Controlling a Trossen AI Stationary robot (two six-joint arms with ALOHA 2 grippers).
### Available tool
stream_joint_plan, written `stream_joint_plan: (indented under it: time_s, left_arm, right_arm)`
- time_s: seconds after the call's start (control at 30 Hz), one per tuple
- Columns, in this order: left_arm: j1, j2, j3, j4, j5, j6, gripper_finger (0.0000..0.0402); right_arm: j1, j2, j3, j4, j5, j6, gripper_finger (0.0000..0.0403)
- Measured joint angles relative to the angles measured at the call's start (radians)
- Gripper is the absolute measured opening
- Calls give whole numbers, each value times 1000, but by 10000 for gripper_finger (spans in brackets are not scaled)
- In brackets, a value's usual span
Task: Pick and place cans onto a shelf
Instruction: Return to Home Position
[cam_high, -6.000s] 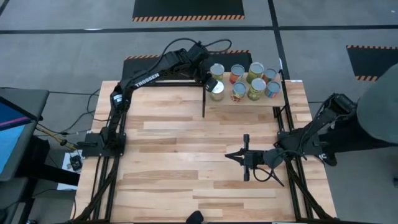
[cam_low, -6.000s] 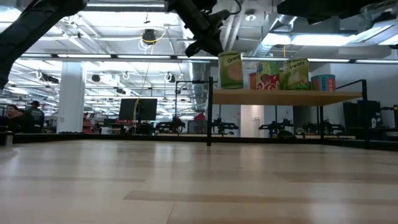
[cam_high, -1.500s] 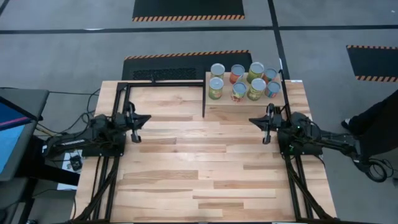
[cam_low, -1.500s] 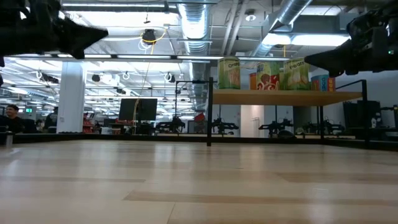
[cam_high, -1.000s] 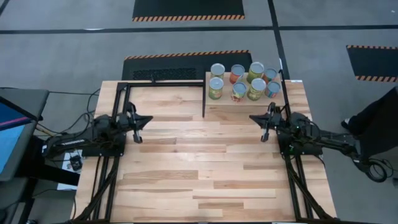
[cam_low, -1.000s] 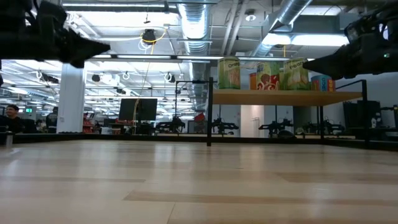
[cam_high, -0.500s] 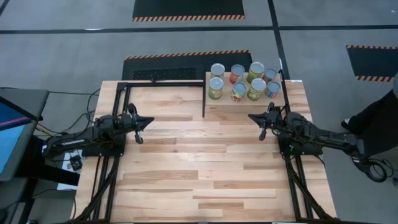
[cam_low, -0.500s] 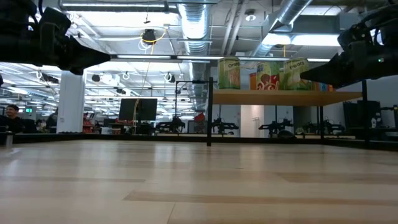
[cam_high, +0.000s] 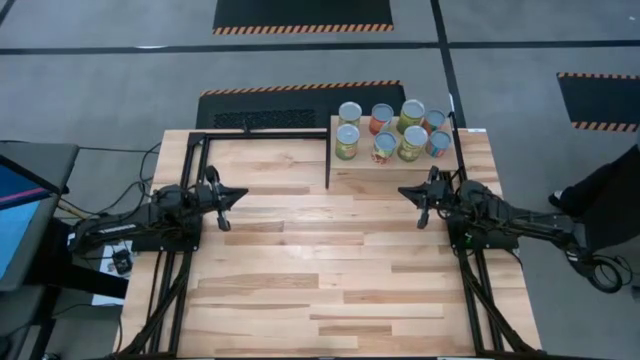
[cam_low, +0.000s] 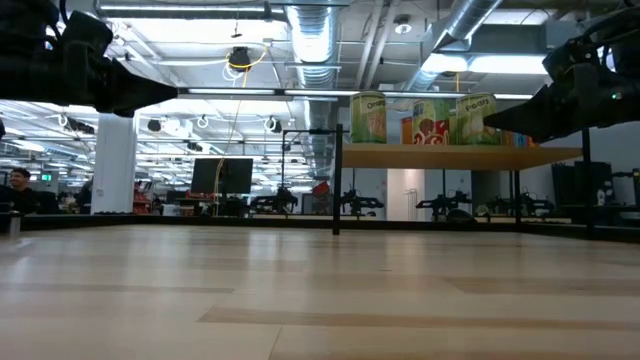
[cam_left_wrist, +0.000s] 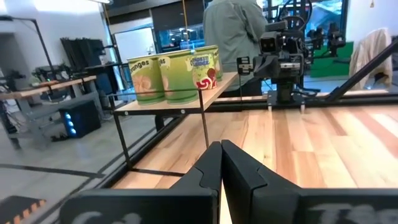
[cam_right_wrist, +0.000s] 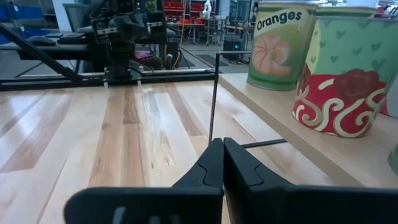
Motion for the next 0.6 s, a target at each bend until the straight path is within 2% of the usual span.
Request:
stream_joint_plan:
  time_s: [0.17, 0.6]
  left_arm:
    - [0, 0, 0, 0, -1, 82, 0]
    - [0, 0, 0, 0, -1, 90, 0]
  right_arm:
    - [0, -1, 0, 0, -1, 5, 26]
    - [0, -1, 0, 6, -2, 5, 24]
